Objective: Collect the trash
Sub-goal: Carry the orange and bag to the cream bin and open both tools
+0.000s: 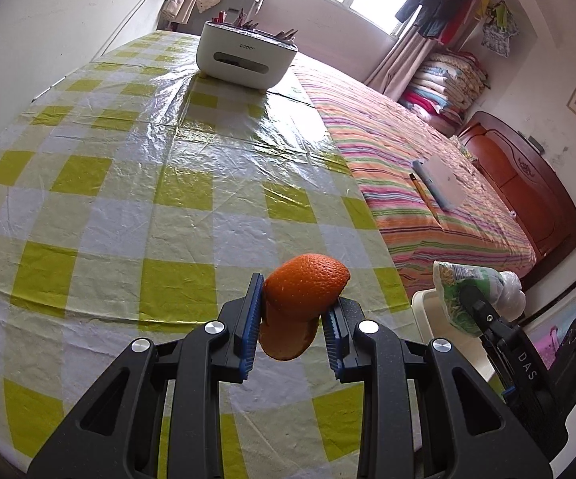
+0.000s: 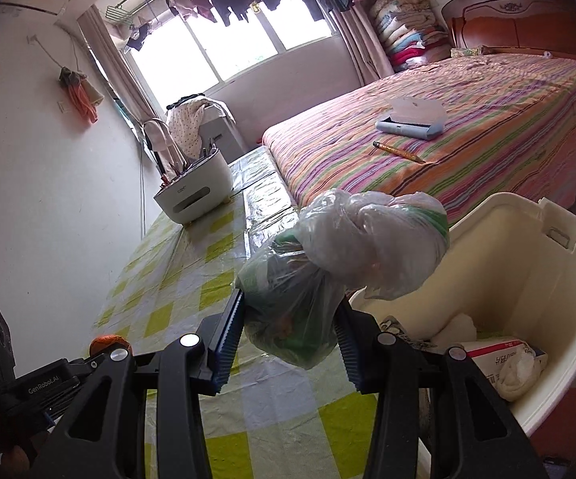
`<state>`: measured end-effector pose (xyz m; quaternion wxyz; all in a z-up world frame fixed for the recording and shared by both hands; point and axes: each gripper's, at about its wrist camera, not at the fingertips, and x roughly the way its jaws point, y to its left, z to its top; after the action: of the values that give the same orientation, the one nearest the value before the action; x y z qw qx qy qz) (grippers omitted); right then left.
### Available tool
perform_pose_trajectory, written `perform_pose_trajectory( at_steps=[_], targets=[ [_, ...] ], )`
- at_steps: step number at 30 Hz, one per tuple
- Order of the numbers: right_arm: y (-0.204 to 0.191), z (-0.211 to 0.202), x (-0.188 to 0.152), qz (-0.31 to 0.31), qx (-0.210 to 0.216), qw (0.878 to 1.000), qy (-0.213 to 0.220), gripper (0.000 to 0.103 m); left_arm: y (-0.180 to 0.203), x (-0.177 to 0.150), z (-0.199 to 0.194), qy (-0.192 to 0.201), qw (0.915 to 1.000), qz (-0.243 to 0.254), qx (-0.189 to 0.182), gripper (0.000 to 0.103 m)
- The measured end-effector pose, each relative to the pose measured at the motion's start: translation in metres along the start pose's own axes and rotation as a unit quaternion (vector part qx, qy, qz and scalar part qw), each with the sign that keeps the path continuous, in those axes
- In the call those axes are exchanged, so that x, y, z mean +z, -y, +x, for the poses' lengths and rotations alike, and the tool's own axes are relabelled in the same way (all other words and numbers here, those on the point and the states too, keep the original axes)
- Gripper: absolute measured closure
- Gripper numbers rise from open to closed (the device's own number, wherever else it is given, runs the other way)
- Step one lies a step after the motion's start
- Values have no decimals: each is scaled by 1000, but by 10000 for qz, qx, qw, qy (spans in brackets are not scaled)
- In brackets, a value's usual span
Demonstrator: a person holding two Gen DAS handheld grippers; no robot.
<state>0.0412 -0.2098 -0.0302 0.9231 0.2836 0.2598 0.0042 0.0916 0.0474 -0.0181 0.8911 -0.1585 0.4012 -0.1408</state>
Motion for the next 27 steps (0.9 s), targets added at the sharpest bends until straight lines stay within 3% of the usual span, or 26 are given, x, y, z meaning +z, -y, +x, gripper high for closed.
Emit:
perform_pose_trajectory(
  at_steps=[5, 9, 12, 14, 20, 27],
  targets=[
    [18, -13, 12, -22, -591, 9981, 160, 58, 9, -4, 2, -26, 9999, 122, 3, 76],
    [43, -10, 14, 467, -721, 9963, -22, 58, 17, -6, 4, -49, 9998, 198, -21, 76],
    [56, -9, 15, 763, -691, 9946, -96, 54, 23, -7, 8, -71, 9996, 269, -4, 76],
    [62, -11, 15, 894, -724, 9933, -85, 43, 24, -9, 11, -114, 9996, 271, -8, 76],
    [71, -28, 15, 1163, -507, 9913, 349, 40, 32, -13, 18, -210, 9991, 361, -28, 76],
    [108, -56, 11, 2302, -181, 9669, 1085, 34, 65, -18, 31, -400, 9966, 667, -268, 76]
  ],
)
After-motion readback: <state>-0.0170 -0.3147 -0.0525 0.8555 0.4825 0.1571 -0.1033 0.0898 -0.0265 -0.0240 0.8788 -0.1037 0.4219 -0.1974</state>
